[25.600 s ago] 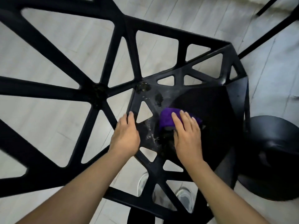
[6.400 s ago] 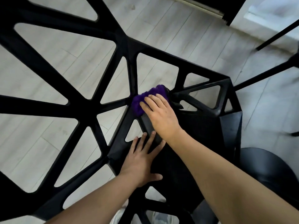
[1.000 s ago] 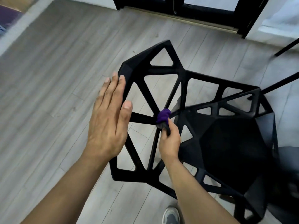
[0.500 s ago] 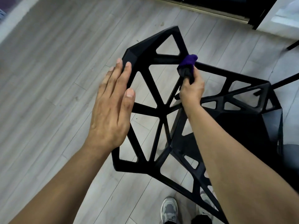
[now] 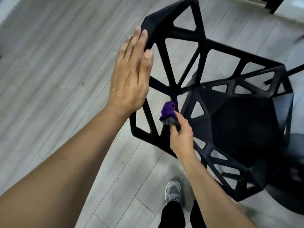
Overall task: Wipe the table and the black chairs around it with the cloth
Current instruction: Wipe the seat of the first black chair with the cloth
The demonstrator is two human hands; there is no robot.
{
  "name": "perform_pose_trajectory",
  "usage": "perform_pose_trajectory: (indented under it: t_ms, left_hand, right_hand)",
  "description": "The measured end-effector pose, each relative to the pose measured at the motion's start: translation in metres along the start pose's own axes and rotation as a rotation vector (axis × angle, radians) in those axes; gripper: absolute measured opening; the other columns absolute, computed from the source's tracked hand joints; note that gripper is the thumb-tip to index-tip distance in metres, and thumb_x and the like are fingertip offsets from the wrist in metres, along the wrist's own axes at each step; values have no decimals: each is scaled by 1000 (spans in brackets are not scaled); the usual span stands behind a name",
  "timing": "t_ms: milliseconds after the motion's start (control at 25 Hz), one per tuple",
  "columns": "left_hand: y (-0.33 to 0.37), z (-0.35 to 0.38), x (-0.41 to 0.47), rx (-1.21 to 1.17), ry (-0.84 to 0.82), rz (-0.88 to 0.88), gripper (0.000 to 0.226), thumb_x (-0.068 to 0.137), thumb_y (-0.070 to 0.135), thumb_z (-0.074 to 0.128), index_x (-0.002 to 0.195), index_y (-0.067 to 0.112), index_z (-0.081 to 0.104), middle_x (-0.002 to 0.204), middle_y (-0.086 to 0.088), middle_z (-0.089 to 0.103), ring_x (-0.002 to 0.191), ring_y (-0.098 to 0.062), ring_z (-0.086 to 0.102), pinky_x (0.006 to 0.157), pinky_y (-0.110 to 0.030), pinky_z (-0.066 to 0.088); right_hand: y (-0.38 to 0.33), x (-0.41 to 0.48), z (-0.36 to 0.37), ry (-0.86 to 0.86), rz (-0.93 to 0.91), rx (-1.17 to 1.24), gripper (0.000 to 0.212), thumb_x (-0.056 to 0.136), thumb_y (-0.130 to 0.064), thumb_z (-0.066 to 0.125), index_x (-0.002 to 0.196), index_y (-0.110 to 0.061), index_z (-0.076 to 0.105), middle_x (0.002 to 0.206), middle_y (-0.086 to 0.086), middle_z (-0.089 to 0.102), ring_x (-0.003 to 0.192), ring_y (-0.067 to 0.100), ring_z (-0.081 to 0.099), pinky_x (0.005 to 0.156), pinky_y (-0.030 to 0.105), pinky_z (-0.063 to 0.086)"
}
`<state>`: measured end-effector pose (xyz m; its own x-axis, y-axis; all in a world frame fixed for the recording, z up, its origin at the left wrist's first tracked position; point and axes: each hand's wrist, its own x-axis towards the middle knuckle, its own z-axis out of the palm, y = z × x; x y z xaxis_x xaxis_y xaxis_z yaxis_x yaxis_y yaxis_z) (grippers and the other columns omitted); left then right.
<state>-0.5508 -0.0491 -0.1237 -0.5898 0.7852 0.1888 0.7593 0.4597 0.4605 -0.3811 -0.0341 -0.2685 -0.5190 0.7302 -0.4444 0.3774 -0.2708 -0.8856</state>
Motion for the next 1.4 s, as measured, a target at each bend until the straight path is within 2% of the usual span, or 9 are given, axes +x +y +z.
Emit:
perform_pose_trajectory:
  t_ms: [120,280,480,640,760,960,1120,1240,1400]
  left_hand:
    - [0,0,0,1,1,-23,60,108,40,13,160,12,24,169,-6,18,157,-16,12,128,-34,5]
    - [-1,-2,-2,-4,-12,-40,59,109,40,14,161,13,24,170,-4,17,157,-16,11,128,-31,3]
    - [2,-3,-3,1,-25,-37,59,109,40,14,161,13,22,170,-5,15,157,-16,10,126,-28,1]
    - [0,-4,-3,16,-23,-27,61,108,41,13,161,13,22,170,-5,15,157,-15,10,123,-23,-1]
    - [-2,-1,-1,19,-20,-36,64,106,46,9,161,16,23,170,-4,15,157,-15,10,124,-25,1]
    - [-6,0,0,68,-11,-42,62,107,45,11,161,16,23,170,-4,16,157,-17,11,126,-28,2]
    - [8,-6,-16,108,-34,-67,60,106,41,22,161,16,24,170,-7,16,158,-24,7,127,-37,4]
    - [34,-14,-52,153,-66,-100,56,103,29,37,158,20,31,167,-7,26,157,-25,11,127,-45,9]
    - [77,-22,-127,106,-161,-30,51,99,20,48,149,21,45,158,-3,40,151,-24,28,126,-42,13]
  right_hand:
    - [-2,-30,-8,-117,-20,-73,48,97,0,51,134,-31,57,120,-17,53,105,-19,50,86,-5,35]
    - [-14,-65,-11,-130,-51,-33,45,97,0,52,133,-26,58,119,-8,61,112,3,58,89,5,40]
    - [-61,-92,16,-72,-228,140,51,93,6,50,125,-31,63,123,-2,62,116,7,59,98,17,46]
    - [-34,-107,15,-37,-224,9,44,97,-2,49,128,-31,59,123,-10,54,114,6,56,98,24,47]
    - [9,-115,-4,-44,-232,-230,45,99,-4,47,136,-30,53,135,-15,46,124,9,49,105,32,47]
    - [43,-114,-19,4,-251,-478,50,94,-2,50,139,-25,53,146,-3,41,136,16,38,114,38,40]
    - [61,-117,-50,135,-180,-507,47,92,0,50,134,-22,57,136,-2,47,123,18,44,107,41,44]
    - [52,-121,-80,223,-29,-384,49,96,0,45,136,-26,54,130,-6,47,116,14,46,101,35,46]
    - [28,-147,-119,317,-25,-261,48,99,-5,44,138,-31,52,131,-8,47,113,9,49,85,11,36]
